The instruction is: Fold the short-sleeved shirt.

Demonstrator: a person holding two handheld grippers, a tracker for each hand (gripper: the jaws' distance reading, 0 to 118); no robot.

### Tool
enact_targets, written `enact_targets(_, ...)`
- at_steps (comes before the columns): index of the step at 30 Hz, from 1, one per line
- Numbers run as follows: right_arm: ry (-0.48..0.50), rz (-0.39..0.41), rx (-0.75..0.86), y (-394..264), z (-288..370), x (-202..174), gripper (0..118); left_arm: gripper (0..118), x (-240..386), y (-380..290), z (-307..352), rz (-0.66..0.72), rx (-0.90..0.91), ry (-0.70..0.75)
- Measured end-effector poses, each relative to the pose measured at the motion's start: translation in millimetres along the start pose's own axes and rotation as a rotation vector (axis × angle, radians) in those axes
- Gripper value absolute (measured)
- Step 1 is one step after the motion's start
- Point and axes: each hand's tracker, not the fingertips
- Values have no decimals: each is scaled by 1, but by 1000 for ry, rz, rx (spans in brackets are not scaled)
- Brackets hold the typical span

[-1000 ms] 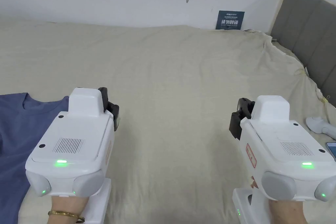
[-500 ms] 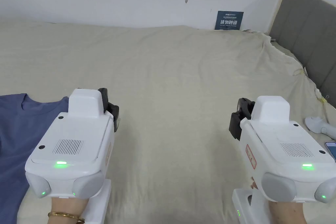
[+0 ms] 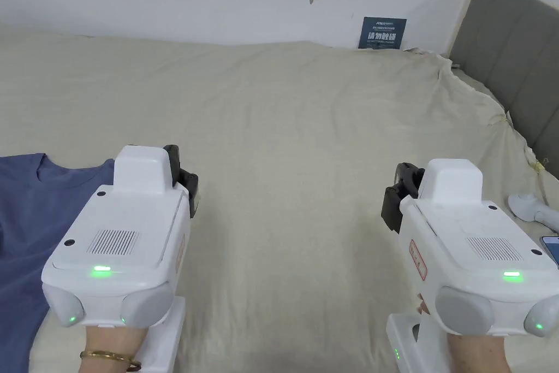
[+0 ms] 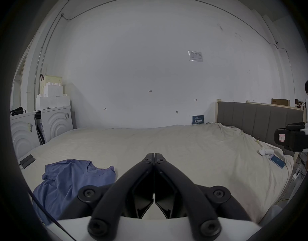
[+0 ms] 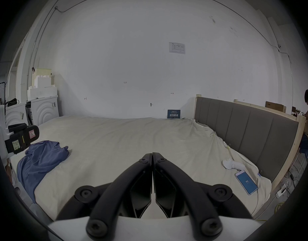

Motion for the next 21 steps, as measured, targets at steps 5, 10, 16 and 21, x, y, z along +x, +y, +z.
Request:
enact_targets(5,1,3,-1,-1,0,0,0,0,0,0,0,-1,1,0)
enact_targets(10,1,5,-3,-1,1,-1,0,0,0,0,1,3,1,0)
enact_targets(16,23,9,1,3,-1,-9,0,0,-11,-1,4,22,3,31)
enact_targets(21,72,46,13,6,-8,-32,0,0,-34,-3,12,37,-1,96)
